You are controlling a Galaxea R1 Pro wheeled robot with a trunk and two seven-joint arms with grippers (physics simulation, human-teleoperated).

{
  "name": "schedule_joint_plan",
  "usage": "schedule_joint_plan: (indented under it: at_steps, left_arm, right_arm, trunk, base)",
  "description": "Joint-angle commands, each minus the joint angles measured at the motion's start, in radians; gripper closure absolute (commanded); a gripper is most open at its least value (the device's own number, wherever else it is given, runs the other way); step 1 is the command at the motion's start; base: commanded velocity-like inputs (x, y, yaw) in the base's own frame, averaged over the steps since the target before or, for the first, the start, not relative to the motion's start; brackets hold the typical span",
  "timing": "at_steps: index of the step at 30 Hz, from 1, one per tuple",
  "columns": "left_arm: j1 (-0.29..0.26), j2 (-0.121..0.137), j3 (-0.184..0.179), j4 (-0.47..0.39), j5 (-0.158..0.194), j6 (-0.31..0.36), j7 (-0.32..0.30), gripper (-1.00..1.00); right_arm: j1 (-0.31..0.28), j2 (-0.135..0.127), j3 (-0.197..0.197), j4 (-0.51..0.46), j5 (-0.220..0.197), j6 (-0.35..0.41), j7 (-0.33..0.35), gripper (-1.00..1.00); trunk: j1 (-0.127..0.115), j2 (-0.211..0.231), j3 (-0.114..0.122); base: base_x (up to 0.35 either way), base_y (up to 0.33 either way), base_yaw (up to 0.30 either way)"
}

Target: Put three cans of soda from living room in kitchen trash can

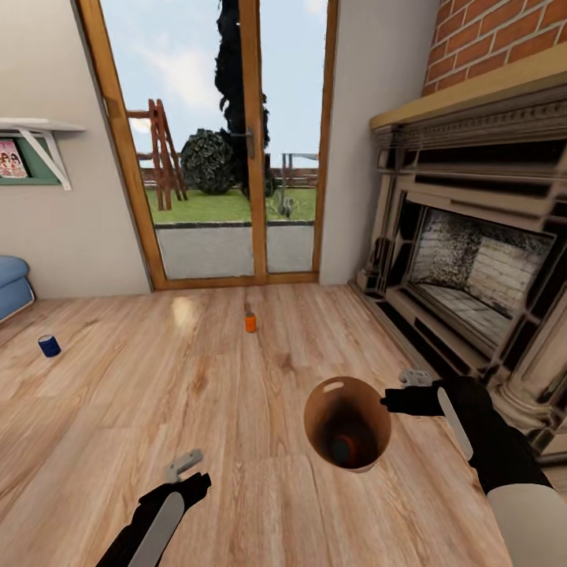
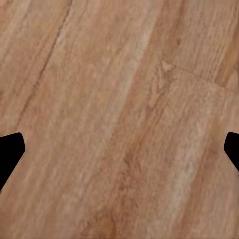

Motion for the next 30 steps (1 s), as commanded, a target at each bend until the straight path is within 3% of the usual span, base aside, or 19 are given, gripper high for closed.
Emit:
schedule_joint_plan:
  at_steps: [1, 22, 30]
  left_arm:
    - [0.0, 0.0, 0.0, 0.0, -0.001, 0.0, 0.0, -1.0]
    - [0.0, 0.001, 0.0, 0.008, 0.003, 0.0, 0.0, -1.0]
    - [0.0, 0.002, 0.0, 0.012, 0.007, 0.0, -0.001, -1.0]
  right_arm:
    - [0.0, 0.0, 0.0, 0.0, -0.021, 0.003, 0.002, 1.0]
    - [0.0, 0.002, 0.0, -0.003, -0.023, 0.003, 0.002, 1.0]
    - [0.0, 0.001, 0.002, -0.026, -0.024, 0.003, 0.002, 1.0]
  trunk:
    - [0.0, 0.0, 0.0]
    - [0.0, 0.0, 0.0]
    - [0.0, 0.0, 0.0]
  base:
    - [0.334, 0.106, 0.0]
    - [0.344, 0.014, -0.002]
    - [0.331, 0.113, -0.223]
